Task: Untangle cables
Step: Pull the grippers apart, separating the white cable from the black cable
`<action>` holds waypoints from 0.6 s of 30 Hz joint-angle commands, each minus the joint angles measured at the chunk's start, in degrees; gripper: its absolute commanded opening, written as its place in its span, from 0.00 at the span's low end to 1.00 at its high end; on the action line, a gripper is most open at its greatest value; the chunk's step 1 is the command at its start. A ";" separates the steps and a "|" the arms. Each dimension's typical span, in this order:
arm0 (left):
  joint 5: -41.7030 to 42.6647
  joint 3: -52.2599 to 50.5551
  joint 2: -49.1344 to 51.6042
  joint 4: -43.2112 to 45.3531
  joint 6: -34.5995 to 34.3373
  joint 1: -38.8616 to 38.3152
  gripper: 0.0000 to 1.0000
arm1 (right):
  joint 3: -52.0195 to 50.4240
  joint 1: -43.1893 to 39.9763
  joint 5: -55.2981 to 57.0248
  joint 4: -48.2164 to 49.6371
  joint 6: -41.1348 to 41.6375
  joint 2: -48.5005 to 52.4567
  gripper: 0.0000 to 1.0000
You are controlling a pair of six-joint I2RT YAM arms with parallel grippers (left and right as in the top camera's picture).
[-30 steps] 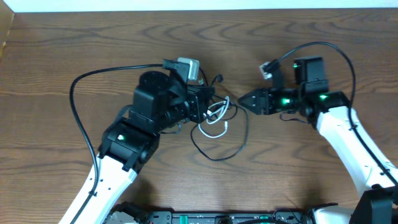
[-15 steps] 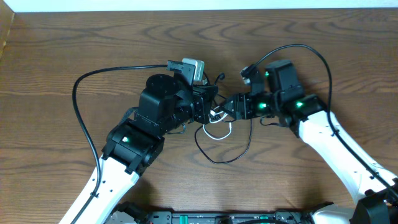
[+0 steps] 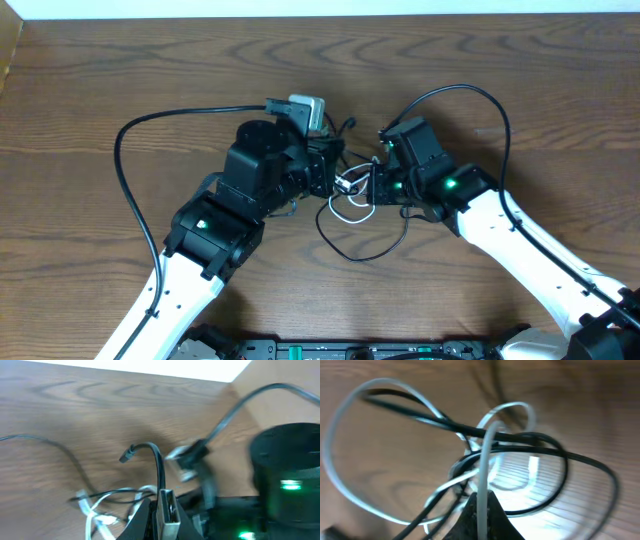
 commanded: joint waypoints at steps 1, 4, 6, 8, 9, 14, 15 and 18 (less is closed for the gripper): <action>-11.54 -0.22 0.70 -2.62 2.80 -0.13 0.08 | 0.79 -2.29 8.37 -1.90 1.64 0.13 0.01; -18.45 -0.24 3.13 -5.57 3.61 0.13 0.08 | 0.79 -5.27 14.91 -5.49 1.66 -0.09 0.01; -18.97 -0.22 4.92 -5.88 4.90 0.92 0.08 | 0.79 -7.19 20.52 -8.98 2.40 -0.09 0.01; -18.99 -0.24 6.19 -5.51 5.11 2.01 0.07 | 0.79 -9.09 25.24 -12.72 3.13 -0.09 0.01; -18.99 -0.22 6.69 -5.31 5.09 2.80 0.08 | 0.79 -10.27 27.15 -14.49 3.15 -0.09 0.01; -18.99 -0.22 7.06 -4.02 5.09 8.63 0.07 | 0.79 -16.74 32.46 -20.26 3.78 -0.09 0.01; -18.99 -0.22 7.04 -3.82 5.14 10.01 0.08 | 0.79 -18.32 32.83 -20.90 3.82 -0.09 0.01; -18.95 -0.22 6.88 -3.63 5.27 15.52 0.08 | 0.79 -22.93 32.81 -21.49 3.80 -0.09 0.01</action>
